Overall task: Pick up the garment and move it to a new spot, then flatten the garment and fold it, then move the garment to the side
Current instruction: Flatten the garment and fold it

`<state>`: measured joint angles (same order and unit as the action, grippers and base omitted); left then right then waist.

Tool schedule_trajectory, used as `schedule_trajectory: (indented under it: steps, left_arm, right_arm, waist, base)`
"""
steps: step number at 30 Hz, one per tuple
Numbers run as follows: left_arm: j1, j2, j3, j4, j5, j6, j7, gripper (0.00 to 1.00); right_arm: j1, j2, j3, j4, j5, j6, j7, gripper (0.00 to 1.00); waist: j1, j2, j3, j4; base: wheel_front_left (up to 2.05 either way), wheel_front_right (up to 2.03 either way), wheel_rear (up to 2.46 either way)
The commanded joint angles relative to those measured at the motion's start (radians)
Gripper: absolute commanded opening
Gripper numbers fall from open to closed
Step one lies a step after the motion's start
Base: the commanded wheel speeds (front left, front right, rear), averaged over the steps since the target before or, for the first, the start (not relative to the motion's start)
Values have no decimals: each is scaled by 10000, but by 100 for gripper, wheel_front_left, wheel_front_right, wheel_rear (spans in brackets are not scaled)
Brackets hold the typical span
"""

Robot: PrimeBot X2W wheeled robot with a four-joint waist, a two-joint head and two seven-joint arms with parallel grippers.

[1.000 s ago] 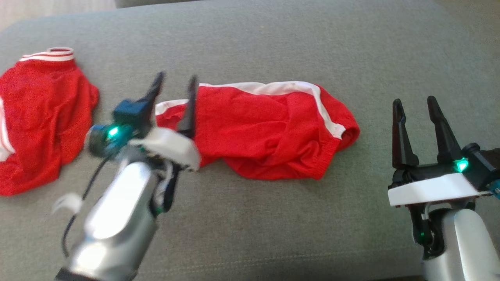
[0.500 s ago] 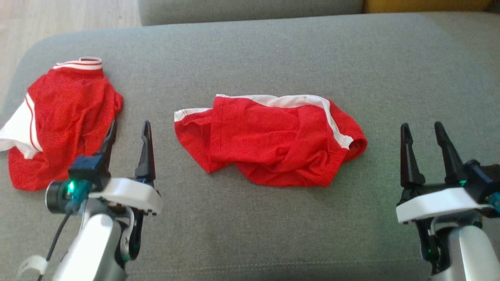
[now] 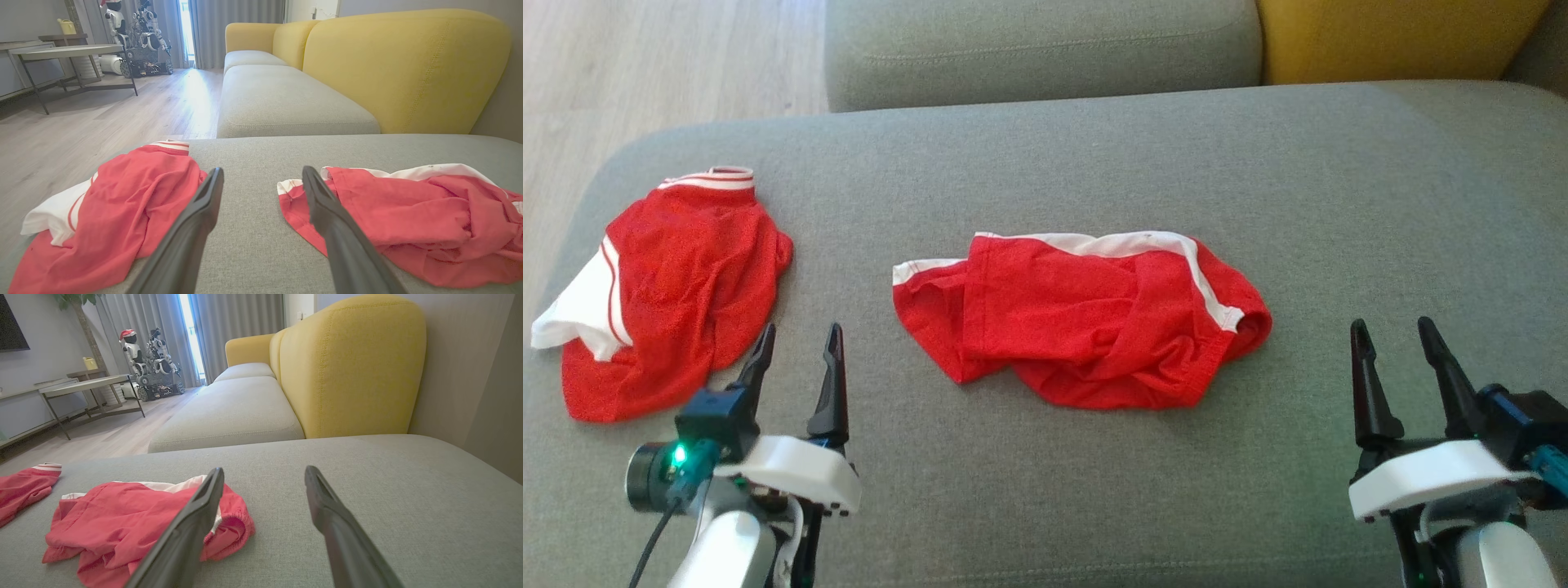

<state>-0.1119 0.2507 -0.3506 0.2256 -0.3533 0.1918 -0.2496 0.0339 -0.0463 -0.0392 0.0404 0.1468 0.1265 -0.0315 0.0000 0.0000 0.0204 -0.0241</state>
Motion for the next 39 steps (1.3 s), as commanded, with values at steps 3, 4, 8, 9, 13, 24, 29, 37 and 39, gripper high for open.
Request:
schedule_trajectory:
  steps: [3,4,8,9,13,24,29,37,39]
  left_arm:
    - [-280,312,346,-310,39,-71,-122,100]
    - [-262,317,340,-319,26,-72,-122,100]
    - [-216,305,323,-318,-57,-92,-74,100]
    - [-217,312,323,-318,-64,-88,-74,100]
    - [-274,337,299,-294,-57,-80,-77,100]
    - [-372,361,224,-204,-63,-47,-83,100]
    - [-421,348,168,-203,-73,-63,-87,100]
    - [-1715,86,-270,-119,-185,-621,474,100]
    - [-2356,-60,-467,91,-182,-845,746,100]
  right_arm:
    - [-131,-39,245,-449,28,42,90,100]
    - [-116,-39,248,-475,36,42,101,100]
    - [-102,-39,235,-536,30,42,127,100]
    - [-108,-39,232,-551,23,42,131,100]
    - [-137,-39,192,-592,-16,42,123,100]
    - [-159,-39,170,-621,-6,42,158,100]
    - [-163,-39,164,-632,7,42,164,100]
    - [-461,-39,63,-958,1,42,227,100]
    - [-587,-39,96,-1029,-24,42,222,100]
  waist:
    - [0,0,-97,-28]
    - [0,0,-94,-34]
    - [0,0,-62,-43]
    - [0,0,-41,-44]
    - [0,0,8,-39]
    - [0,0,31,-42]
    - [0,0,81,-22]
    - [0,0,776,46]
    - [0,0,1022,-12]
  base:
    - [0,0,0]
    - [0,0,0]
    - [0,0,0]
    - [0,0,0]
    - [0,0,0]
    - [0,0,0]
    - [0,0,0]
    - [0,0,0]
    - [0,0,0]
